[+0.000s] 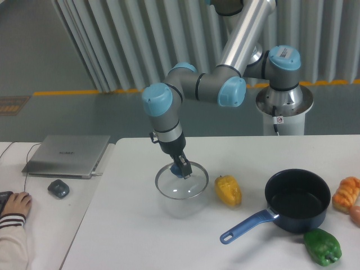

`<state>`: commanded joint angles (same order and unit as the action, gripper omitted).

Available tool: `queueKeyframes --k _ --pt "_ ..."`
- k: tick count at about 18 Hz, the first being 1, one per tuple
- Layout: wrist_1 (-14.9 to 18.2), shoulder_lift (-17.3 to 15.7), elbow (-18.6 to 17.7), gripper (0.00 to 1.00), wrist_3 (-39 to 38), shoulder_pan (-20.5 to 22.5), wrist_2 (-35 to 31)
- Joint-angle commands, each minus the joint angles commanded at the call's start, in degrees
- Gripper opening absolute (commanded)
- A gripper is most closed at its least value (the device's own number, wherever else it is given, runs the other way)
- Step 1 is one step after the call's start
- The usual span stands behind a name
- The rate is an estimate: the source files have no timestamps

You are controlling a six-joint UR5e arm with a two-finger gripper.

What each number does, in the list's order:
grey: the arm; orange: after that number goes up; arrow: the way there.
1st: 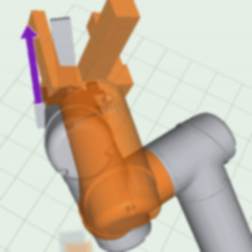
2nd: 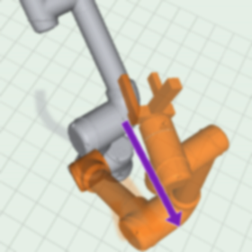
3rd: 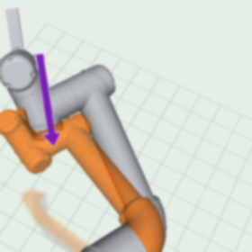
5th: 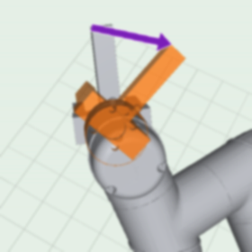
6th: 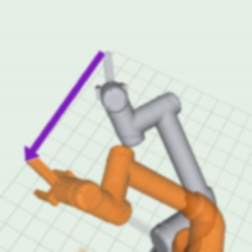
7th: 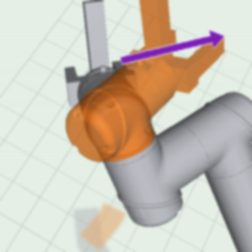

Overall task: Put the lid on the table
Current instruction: 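Lower the glass lid flat onto the table surface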

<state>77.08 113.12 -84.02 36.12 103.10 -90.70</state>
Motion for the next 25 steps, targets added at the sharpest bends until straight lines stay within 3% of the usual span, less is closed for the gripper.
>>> queueKeyframes --k 15,16,17,25 --pt "0.0 1.14 -1.32 0.41 0.0 -0.7 -0.44" --pt "-0.09 1.23 -1.41 0.43 0.0 -0.7 -0.53" --pt "-0.09 1.32 -1.58 0.5 0.09 -0.7 -1.14" --pt "-0.09 1.14 -1.85 0.53 0.18 -0.7 -1.84"
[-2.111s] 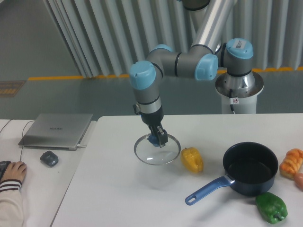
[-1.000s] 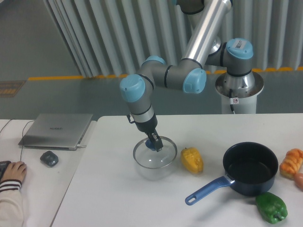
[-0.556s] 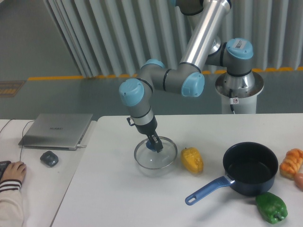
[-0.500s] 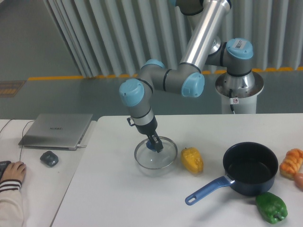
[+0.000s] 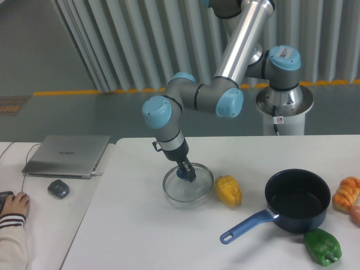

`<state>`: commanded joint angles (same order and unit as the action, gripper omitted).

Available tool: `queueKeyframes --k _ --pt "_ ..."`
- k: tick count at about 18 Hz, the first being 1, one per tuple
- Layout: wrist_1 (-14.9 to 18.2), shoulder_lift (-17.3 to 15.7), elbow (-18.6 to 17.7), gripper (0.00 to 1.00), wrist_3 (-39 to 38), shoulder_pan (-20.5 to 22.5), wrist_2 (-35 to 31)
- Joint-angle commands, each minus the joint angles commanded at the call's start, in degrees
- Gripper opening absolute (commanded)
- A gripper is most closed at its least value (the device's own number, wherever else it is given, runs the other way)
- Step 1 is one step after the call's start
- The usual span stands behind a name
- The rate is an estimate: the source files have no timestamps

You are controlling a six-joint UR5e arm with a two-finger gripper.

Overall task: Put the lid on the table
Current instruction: 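Lower the glass lid flat onto the table surface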

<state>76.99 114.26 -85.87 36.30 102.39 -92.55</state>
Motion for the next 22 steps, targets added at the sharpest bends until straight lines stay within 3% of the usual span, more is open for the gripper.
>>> queueKeyframes --k 22 --pt "0.0 1.32 -0.26 0.53 -1.23 -1.05 -2.46"
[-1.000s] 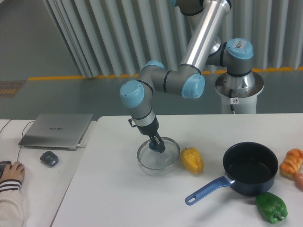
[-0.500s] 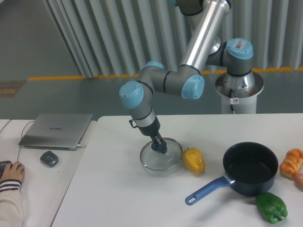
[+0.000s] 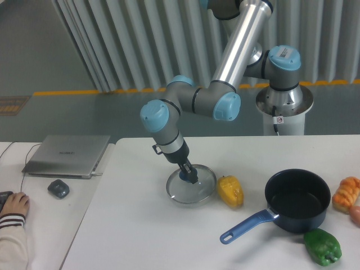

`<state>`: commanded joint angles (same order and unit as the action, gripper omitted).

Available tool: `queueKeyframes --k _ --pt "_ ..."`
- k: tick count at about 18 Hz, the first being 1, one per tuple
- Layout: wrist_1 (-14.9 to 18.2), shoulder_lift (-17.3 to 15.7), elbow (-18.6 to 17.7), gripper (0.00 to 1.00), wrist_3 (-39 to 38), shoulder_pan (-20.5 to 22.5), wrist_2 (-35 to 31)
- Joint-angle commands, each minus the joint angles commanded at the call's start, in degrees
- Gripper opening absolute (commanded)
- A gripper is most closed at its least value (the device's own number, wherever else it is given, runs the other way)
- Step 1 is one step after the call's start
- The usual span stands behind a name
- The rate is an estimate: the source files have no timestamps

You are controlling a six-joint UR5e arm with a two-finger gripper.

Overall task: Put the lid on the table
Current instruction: 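Lower the glass lid flat onto the table surface, then open the gripper to release the blue knob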

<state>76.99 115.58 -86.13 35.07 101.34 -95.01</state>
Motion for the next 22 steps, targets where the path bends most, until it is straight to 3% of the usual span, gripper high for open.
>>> queueKeyframes --k 4,5,14,15,18,19,22 --pt "-0.09 0.26 0.0 0.54 -0.26 -0.18 -0.18" --pt "-0.09 0.26 0.0 0.62 -0.26 -0.18 -0.18" --pt "-0.09 0.44 -0.09 0.65 -0.35 -0.53 -1.05" --pt "-0.17 0.44 -0.09 0.72 -0.26 -0.53 -0.97" --pt "-0.18 0.26 0.0 0.77 -0.18 -0.53 -0.97" --pt "-0.26 0.0 0.17 0.97 0.26 -0.53 -0.88" --pt "-3.24 -1.22 0.26 1.0 0.87 -0.27 -0.88"
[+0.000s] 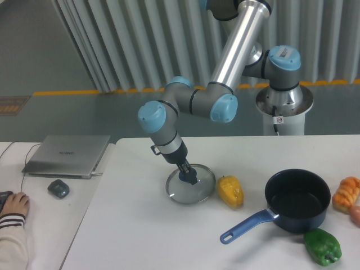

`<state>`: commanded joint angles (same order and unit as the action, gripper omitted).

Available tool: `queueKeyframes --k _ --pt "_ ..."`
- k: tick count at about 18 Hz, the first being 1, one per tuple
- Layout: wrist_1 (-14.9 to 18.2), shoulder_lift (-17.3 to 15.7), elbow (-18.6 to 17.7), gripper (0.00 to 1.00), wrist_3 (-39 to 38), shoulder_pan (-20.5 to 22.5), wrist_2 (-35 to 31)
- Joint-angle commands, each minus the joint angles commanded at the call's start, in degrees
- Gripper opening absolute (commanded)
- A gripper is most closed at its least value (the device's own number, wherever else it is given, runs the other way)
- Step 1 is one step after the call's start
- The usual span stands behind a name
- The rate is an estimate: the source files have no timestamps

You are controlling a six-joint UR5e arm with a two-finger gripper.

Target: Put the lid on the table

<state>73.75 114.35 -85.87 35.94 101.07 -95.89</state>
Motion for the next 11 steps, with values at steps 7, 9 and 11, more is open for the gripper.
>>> queueKeyframes --k 7,9,11 --pt "0.25 -5.1 0.26 1.0 10.35 3.24 -0.09" --pt "0.52 -6.85 0.44 1.0 15.1 5.18 -0.18" --pt "3.92 -9.66 0.61 1.0 21.76 7.9 -0.18"
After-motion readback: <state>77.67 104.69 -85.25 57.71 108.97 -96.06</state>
